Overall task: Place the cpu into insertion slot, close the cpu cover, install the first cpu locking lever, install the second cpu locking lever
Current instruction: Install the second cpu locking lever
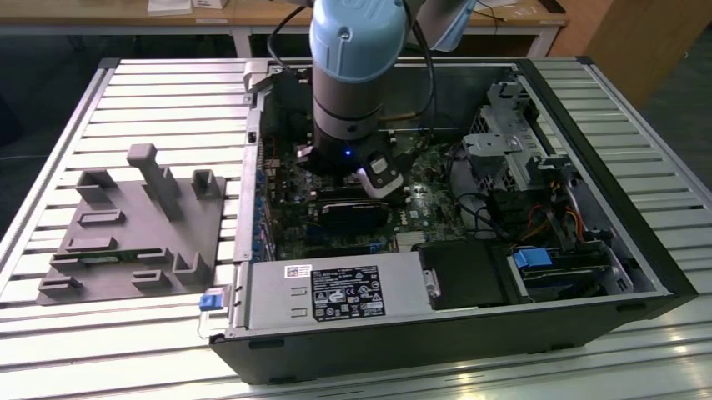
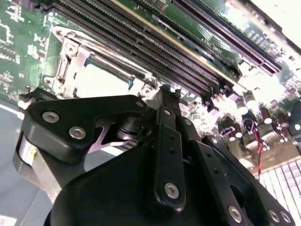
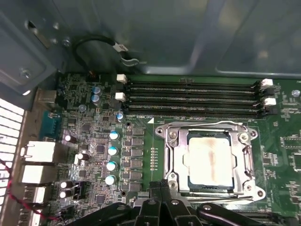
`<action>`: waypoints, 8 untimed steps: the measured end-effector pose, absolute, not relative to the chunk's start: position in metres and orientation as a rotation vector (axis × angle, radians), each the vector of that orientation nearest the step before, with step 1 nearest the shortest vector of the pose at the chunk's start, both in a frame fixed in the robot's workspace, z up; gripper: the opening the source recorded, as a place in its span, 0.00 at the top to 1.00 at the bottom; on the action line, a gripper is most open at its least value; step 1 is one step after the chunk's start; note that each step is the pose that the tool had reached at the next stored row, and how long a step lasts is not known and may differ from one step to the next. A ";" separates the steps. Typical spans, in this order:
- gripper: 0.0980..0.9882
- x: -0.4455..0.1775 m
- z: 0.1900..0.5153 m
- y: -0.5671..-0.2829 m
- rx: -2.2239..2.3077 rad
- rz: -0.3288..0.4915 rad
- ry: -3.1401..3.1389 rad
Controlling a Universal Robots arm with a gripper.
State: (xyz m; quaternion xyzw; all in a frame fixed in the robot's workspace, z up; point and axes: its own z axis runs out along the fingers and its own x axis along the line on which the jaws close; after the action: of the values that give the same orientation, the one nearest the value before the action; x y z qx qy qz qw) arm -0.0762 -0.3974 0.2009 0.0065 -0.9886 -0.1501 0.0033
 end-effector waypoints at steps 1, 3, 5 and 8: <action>0.99 -0.076 0.203 -0.397 0.020 -0.471 -3.099; 0.99 -0.076 0.208 -0.397 0.020 -0.471 -3.099; 0.99 -0.076 0.213 -0.397 0.020 -0.471 -3.099; 0.99 -0.076 0.219 -0.397 0.020 -0.471 -3.099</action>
State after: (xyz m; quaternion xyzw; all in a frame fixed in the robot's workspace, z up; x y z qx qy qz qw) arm -0.0761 -0.3974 0.2192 0.0065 -0.9886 -0.1501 0.0034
